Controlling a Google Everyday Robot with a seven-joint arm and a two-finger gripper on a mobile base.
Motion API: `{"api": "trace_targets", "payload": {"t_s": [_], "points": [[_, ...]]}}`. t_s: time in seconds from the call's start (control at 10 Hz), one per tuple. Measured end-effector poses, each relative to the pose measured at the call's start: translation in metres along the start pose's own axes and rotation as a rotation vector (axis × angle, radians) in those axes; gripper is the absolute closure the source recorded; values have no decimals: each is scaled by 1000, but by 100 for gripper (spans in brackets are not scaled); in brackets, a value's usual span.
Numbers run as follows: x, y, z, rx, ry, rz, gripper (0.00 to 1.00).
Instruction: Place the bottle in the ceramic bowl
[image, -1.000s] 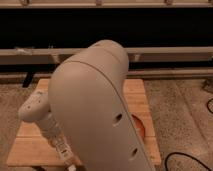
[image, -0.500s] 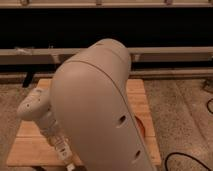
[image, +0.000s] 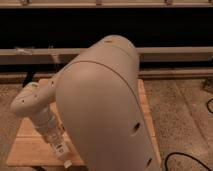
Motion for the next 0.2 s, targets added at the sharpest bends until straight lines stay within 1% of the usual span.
{"api": "trace_targets", "payload": {"t_s": [0.1,0.2], "points": [[0,0,-10,3,-10,-6,100],[0,1,-26,8,-20,-16,100]]}}
